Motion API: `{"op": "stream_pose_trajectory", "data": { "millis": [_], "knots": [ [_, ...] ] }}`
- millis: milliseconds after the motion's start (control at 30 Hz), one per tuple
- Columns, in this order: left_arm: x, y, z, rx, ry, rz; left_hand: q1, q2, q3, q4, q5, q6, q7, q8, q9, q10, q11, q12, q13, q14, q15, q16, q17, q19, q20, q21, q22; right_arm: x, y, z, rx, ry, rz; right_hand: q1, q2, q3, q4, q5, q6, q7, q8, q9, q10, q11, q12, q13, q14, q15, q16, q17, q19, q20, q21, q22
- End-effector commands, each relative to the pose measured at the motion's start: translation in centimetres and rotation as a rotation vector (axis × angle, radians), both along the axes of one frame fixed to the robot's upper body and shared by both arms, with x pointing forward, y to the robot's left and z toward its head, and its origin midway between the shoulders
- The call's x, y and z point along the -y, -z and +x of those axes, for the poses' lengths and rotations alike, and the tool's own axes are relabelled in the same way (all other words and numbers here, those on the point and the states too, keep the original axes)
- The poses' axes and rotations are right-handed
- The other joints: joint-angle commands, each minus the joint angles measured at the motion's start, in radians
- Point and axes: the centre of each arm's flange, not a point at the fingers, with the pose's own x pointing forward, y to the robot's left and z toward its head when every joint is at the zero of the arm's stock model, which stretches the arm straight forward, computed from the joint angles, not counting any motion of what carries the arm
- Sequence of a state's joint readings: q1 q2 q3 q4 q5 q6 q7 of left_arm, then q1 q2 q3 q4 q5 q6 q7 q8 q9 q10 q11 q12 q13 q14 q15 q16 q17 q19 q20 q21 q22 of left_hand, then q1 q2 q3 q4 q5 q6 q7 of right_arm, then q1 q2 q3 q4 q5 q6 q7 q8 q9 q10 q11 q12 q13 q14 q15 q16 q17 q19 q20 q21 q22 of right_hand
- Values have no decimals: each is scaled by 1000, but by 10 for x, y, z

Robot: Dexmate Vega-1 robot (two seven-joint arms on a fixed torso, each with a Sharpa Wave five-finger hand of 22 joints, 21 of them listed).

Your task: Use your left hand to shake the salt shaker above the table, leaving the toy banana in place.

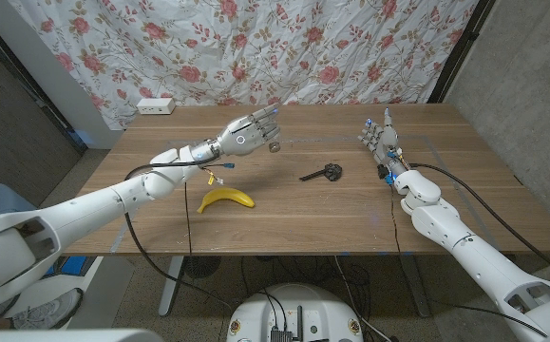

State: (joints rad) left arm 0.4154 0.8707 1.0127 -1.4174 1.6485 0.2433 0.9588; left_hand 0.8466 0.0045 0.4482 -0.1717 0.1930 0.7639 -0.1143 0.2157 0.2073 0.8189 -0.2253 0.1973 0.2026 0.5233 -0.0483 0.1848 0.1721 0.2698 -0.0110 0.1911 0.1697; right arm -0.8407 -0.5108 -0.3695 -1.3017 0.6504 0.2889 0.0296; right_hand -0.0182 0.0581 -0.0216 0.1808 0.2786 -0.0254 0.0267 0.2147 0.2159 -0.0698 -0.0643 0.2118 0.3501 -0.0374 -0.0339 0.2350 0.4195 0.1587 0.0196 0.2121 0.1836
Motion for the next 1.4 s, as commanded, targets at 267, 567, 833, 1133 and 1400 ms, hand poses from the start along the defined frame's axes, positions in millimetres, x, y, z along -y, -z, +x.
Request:
{"op": "stream_pose_trajectory", "data": {
  "millis": [267,567,833,1133,1400],
  "knots": [
    [-2,-17,1,31,-1,23,7,11,-7,0,7,2,-7,8,5,-5,1,-1,1,-6,-151,-2,4,-9,0,-3,2,0,0,0,0,0,0,-1,102,-1,6,6,-2,9,3,4,-7,0,3,3,-7,-34,4,5,9,1,6,5],
    [3,-9,4,6,-1,29,8,12,-9,0,7,2,-7,8,6,-8,1,-1,1,-7,-151,-1,4,-9,-1,-3,2,0,0,0,0,0,0,-1,102,-1,6,6,-1,10,4,4,-6,0,3,3,-7,-34,4,5,8,2,6,5],
    [10,4,6,-22,14,49,9,14,-11,0,7,5,-9,10,7,-12,1,-1,1,-8,-150,-1,4,-10,-1,-3,2,0,0,0,0,0,0,-1,102,-1,6,6,-1,10,4,4,-6,0,3,3,-7,-34,4,6,8,1,6,5],
    [17,17,7,-51,21,39,9,14,-13,0,7,8,-11,11,8,-12,1,-1,1,-9,-149,0,4,-11,-1,-3,2,0,0,0,0,0,0,0,102,-1,6,6,-1,10,4,4,-6,-1,3,3,-7,-34,4,5,8,1,6,5],
    [24,31,9,-82,28,64,10,15,-14,0,7,4,-10,10,8,-14,1,-1,1,-10,-149,-1,4,-12,-2,-3,2,0,0,0,0,0,0,0,102,-1,6,6,-1,10,3,4,-9,-1,2,3,-7,-34,4,6,8,1,6,5]
  ]
}}
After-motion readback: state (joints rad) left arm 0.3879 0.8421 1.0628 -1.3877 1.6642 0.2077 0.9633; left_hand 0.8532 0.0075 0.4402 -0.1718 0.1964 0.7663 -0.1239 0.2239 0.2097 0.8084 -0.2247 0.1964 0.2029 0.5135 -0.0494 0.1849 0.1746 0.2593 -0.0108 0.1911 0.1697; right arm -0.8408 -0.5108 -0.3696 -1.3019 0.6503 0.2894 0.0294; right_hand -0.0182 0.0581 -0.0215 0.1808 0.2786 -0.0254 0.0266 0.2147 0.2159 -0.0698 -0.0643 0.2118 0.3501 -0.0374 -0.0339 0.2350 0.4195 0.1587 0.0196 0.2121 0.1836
